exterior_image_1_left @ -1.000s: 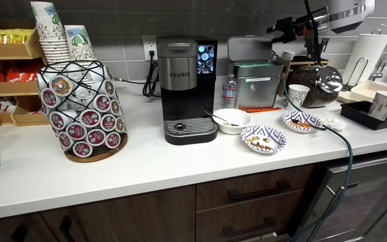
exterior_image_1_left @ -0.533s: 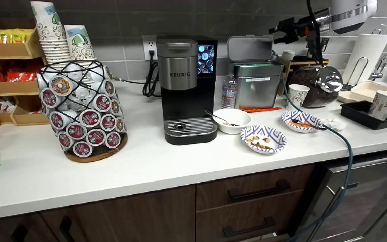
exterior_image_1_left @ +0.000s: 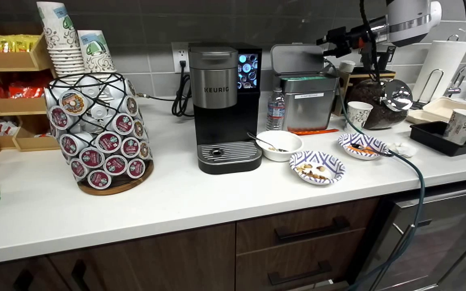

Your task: Put the coffee pod in the silver bin then close the bin.

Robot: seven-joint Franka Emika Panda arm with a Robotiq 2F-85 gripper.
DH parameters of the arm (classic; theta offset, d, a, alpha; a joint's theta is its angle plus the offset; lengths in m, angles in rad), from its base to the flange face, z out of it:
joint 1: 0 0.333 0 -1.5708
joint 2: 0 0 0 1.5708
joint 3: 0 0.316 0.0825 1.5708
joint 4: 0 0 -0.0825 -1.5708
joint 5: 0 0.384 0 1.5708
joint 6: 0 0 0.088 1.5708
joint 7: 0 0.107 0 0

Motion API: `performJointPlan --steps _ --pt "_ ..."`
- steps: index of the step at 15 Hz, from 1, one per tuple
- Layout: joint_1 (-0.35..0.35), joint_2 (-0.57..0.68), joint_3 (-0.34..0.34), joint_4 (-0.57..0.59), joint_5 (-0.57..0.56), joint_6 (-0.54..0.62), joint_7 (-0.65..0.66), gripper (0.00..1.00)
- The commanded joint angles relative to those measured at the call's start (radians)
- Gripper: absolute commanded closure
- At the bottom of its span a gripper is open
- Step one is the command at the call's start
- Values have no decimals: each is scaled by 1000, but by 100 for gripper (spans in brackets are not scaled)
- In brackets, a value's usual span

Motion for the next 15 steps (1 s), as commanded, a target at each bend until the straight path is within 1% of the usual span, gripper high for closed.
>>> performJointPlan --steps 1,2,4,6,10,13,15 --pt "8 26 -10 50 -20 -23 40 0" --pt "9 20 -16 48 -16 8 43 0" --pt "2 10 -20 44 -13 4 54 0" --pt "8 21 -22 64 -16 2 49 0" --pt "42 73 -25 128 -36 -3 44 0" --pt "71 115 -46 174 -74 -15 66 0" --pt "79 124 -55 185 -93 -33 91 0"
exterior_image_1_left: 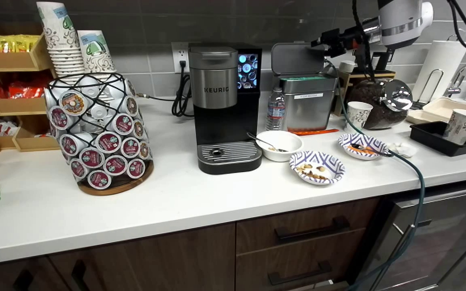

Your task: Put the coffee pod in the silver bin then close the bin.

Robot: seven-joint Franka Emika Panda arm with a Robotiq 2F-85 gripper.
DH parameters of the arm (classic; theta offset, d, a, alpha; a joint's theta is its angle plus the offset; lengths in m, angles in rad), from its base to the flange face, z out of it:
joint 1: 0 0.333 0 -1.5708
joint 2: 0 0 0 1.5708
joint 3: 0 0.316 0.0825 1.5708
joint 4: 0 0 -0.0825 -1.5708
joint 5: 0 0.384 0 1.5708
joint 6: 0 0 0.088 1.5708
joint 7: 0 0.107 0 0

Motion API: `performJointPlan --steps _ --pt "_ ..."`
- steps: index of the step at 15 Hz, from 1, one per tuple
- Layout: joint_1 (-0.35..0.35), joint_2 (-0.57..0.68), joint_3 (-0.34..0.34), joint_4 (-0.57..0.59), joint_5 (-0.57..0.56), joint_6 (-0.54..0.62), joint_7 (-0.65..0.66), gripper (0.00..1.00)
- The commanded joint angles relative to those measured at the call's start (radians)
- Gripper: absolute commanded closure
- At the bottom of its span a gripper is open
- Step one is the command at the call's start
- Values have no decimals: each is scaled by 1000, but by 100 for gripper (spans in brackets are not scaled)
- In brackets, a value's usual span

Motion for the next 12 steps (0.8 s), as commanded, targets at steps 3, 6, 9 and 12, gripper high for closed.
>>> performJointPlan --steps 3,6,9,12 --pt "8 31 -36 63 -76 -141 111 0" --pt "-52 0 -40 66 -92 -356 151 0" --pt "-106 -12 -49 88 -112 -596 204 0" --pt "-128 -22 -89 104 -164 -768 287 0"
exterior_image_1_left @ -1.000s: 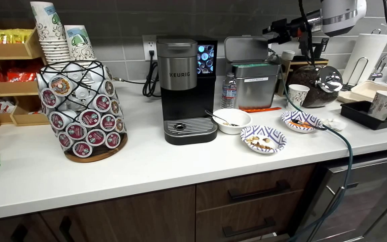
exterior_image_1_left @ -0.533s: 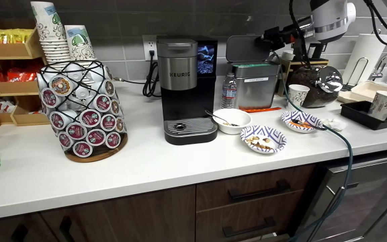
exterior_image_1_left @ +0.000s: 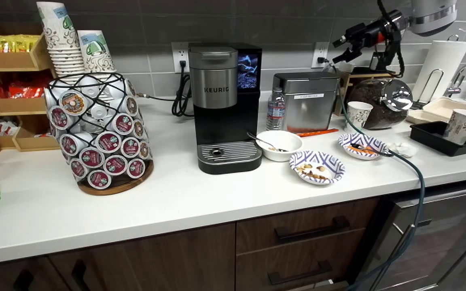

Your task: Put the coffee pod in the silver bin then close the bin.

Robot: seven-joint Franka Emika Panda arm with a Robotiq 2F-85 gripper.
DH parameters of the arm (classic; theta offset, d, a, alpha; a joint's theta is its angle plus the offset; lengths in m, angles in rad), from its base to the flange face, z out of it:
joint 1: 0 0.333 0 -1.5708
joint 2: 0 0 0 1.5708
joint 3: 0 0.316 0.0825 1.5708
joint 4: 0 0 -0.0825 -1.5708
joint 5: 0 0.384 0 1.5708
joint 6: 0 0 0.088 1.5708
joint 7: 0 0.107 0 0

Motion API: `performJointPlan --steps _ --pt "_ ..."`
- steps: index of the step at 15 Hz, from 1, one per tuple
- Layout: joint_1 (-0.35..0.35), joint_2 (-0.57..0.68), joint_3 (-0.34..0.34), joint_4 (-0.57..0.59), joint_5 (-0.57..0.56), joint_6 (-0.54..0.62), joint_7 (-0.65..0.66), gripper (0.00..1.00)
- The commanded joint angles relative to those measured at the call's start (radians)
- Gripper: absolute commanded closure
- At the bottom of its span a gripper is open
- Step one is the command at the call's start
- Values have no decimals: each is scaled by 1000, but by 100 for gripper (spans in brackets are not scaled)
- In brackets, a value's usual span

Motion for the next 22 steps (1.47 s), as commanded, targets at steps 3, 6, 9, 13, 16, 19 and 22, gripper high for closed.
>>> performJointPlan --steps 3,6,9,13,16,19,22 --pt "-18 -13 -60 28 -95 -215 129 0" --pt "-25 -42 -63 6 -73 -211 122 0" --pt "-21 -104 -66 -83 -38 -64 128 0" --pt "-3 -219 -69 -280 -1 191 103 0" --pt "7 -283 -61 -412 33 312 95 0" --pt "-10 -364 -45 -542 71 312 29 0" --pt "-40 -456 -37 -671 96 249 -104 0"
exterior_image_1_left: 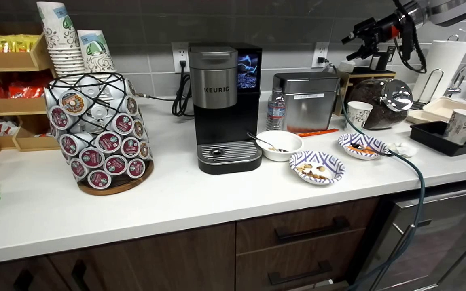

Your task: Put the coffee pod in the silver bin then close the bin.

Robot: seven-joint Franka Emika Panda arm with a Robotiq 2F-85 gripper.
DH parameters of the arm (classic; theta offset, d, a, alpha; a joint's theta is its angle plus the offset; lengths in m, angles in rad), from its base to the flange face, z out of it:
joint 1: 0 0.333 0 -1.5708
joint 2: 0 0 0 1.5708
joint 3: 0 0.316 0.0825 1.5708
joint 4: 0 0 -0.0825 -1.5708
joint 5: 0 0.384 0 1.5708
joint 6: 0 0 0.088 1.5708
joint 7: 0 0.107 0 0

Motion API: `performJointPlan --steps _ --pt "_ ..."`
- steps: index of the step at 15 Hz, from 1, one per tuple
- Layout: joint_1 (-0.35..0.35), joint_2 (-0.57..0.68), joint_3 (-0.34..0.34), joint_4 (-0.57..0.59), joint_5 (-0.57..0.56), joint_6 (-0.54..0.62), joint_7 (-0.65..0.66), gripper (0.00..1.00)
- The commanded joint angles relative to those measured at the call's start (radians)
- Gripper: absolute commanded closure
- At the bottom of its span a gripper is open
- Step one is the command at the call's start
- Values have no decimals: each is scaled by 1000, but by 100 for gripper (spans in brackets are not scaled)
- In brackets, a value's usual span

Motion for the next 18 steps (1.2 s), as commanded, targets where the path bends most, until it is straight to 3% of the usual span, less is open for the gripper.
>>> performJointPlan --steps 1,3,4,8,14,18 --pt "-47 -172 11 -242 31 -66 -171 0" --pt "-68 -240 4 -335 21 -126 -265 0" --pt "-25 -275 -75 -372 58 -182 -335 0" --pt "4 -415 -196 -562 93 -301 -545 0" --pt "68 -631 -371 -871 126 -301 -770 0" --pt "94 -792 -452 -1089 199 -275 -817 0"
